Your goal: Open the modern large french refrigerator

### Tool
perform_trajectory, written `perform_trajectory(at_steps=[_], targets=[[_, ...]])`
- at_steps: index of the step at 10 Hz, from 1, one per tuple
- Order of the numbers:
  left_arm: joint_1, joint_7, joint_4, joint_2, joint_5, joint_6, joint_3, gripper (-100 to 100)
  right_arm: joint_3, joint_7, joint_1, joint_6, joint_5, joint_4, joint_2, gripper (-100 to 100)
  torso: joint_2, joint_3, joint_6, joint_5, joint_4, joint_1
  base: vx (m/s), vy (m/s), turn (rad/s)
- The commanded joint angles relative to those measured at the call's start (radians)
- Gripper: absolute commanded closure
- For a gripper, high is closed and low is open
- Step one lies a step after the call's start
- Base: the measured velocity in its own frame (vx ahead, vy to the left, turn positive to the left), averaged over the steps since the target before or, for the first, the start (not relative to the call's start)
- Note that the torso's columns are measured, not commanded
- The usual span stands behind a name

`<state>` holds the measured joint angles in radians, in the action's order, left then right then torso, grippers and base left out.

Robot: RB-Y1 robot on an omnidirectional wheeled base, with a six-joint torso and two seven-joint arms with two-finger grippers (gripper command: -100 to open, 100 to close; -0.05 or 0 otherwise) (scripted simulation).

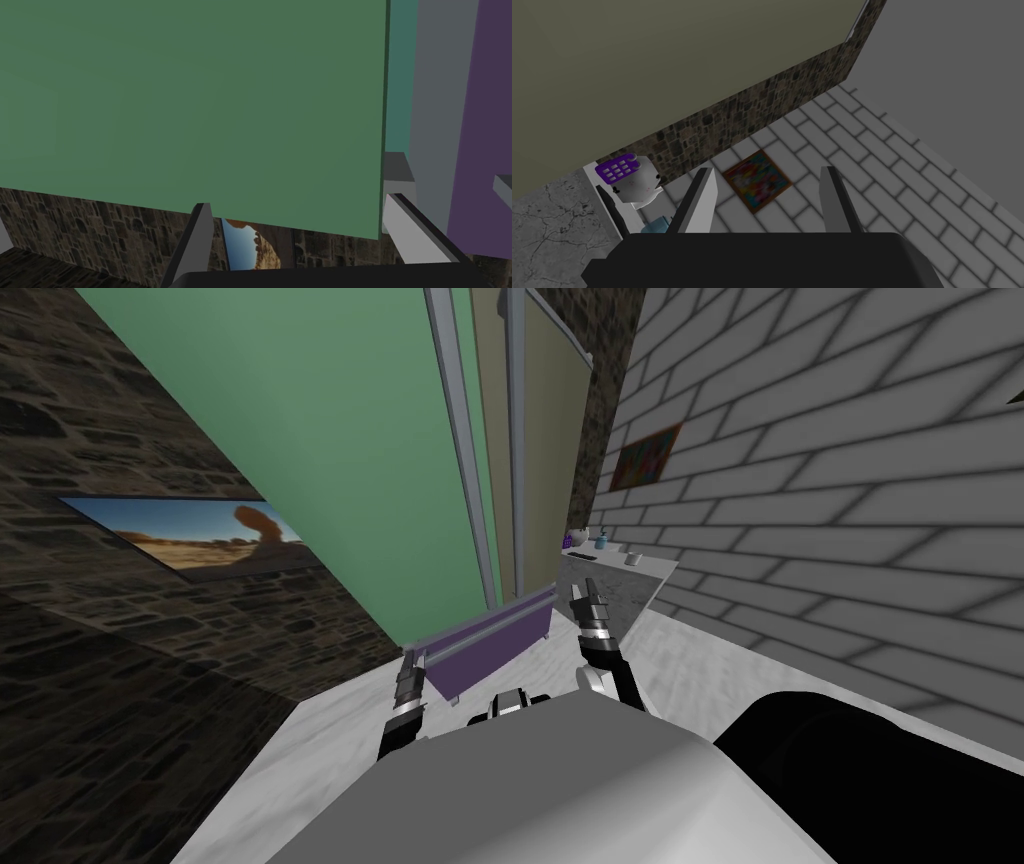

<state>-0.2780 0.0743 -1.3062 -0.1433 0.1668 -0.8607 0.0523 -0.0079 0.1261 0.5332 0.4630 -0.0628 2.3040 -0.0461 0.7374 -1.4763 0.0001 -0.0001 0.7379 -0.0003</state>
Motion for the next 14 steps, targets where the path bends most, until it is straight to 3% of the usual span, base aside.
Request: perform_trajectory(at_steps=[1, 8, 10, 14], targets=[[0.024, -0.01, 0.076, 0.003, 0.004, -0.022, 0.011, -100, 0.0, 0.0, 0.0, 0.0, 0.0, 0.0, 0.0, 0, 0.0, 0.0, 0.0, 0.0, 0.0, 0.001, 0.049, -0.017, 0.001], [0.07, -0.025, 0.255, 0.016, 0.011, -0.063, 0.031, -100, 0.0, 0.0, 0.0, 0.0, 0.0, 0.0, 0.0, 0, 0.0, 0.0, 0.0, 0.0, 0.0, 0.0, 0.036, -0.022, 0.001], [0.099, -0.035, 0.344, 0.023, 0.015, -0.089, 0.043, -100, 0.0, 0.0, 0.0, 0.0, 0.0, 0.0, 0.0, 0, 0.0, 0.0, 0.0, 0.0, 0.0, 0.001, 0.048, -0.022, 0.008], [0.126, -0.045, 0.433, 0.03, 0.019, -0.113, 0.055, -100, 0.0, 0.0, 0.0, 0.0, 0.0, 0.0, 0.0, 0, -0.011, -0.005, 0.004, 0.008, -0.007, 0.008, 0.034, -0.02, 0.007]])
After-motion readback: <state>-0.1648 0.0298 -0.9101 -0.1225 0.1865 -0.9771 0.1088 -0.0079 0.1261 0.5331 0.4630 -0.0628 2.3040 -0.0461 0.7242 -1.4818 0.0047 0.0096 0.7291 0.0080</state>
